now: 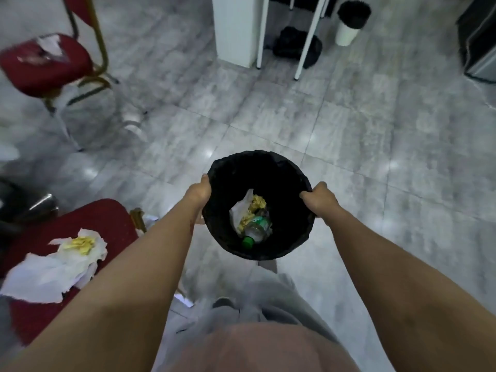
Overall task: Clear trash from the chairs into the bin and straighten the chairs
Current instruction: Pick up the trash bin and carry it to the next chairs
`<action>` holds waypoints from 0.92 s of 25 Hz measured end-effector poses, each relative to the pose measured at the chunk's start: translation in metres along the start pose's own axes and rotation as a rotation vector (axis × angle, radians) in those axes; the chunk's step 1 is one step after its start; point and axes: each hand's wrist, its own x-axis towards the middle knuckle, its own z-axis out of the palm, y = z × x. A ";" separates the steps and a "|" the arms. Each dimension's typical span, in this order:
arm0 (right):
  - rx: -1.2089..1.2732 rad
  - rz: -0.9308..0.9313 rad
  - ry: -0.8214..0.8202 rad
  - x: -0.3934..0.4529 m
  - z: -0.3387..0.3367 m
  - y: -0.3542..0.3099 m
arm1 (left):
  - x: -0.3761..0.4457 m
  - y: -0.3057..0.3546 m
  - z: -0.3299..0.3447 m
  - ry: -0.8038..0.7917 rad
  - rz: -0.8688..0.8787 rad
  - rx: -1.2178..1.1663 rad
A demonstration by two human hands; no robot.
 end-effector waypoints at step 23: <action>-0.365 -0.382 -0.381 0.226 0.159 -0.432 | 0.191 0.130 -0.240 0.350 -0.191 -0.590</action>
